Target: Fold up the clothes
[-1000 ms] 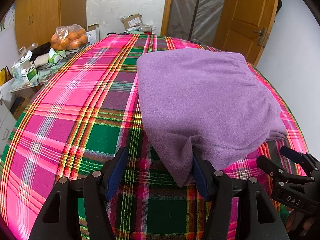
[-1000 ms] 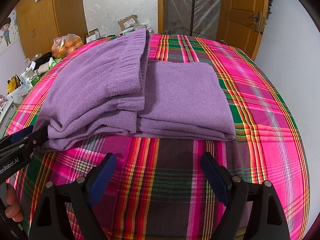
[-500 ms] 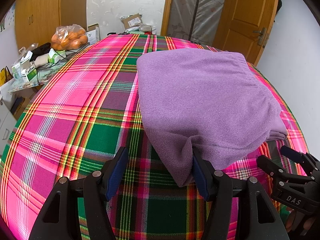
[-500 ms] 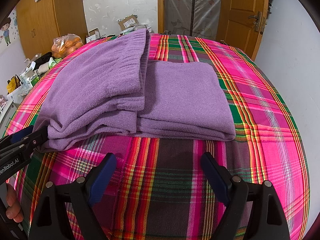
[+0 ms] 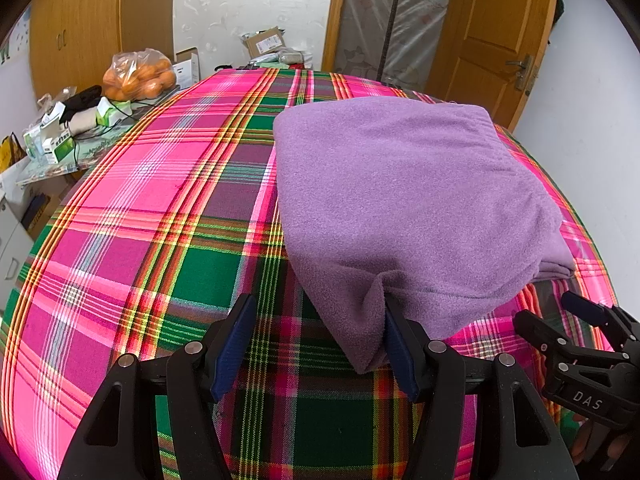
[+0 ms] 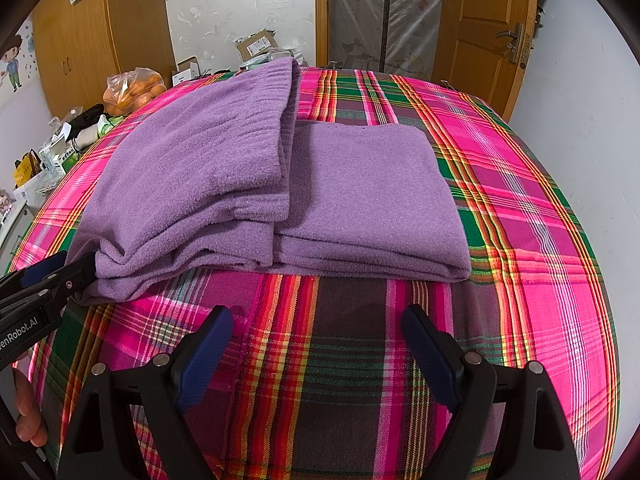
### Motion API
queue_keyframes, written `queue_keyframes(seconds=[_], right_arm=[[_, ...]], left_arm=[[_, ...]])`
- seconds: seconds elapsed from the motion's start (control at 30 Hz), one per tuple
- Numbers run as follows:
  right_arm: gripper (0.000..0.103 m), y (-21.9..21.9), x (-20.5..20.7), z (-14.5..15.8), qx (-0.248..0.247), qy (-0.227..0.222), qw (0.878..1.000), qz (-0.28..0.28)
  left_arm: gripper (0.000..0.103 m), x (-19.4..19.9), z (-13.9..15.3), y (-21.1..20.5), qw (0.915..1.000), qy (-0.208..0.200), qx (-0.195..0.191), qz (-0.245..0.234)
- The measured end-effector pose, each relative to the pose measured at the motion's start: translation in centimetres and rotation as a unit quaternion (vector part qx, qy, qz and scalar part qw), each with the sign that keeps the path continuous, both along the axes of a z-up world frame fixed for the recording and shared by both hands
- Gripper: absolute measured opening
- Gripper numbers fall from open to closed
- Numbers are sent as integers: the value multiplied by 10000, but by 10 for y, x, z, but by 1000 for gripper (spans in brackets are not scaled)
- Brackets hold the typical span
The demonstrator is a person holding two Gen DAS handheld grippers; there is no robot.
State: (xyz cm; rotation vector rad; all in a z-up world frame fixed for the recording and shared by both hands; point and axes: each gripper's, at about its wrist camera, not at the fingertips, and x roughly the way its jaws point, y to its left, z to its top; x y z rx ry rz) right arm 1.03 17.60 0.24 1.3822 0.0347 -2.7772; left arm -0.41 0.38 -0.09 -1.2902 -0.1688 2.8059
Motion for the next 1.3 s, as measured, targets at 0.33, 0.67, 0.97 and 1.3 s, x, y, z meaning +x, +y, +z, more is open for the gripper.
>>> queue_keyframes(seconds=[0.33, 0.67, 0.97, 1.3], right_arm=[[87, 0, 0, -1, -8, 0, 10000, -13], [87, 0, 5, -1, -23, 4, 9999, -98], [46, 23, 17, 6, -921, 193, 9954, -170], [39, 23, 4, 42, -1827, 920, 9784, 309]], left_arm=[[64, 2, 1, 0, 10000, 5, 33, -12], [64, 10, 2, -4, 9996, -60, 59, -286], [64, 25, 26, -6, 9975, 328, 62, -624], [64, 13, 37, 29, 9872, 540, -51, -1499]])
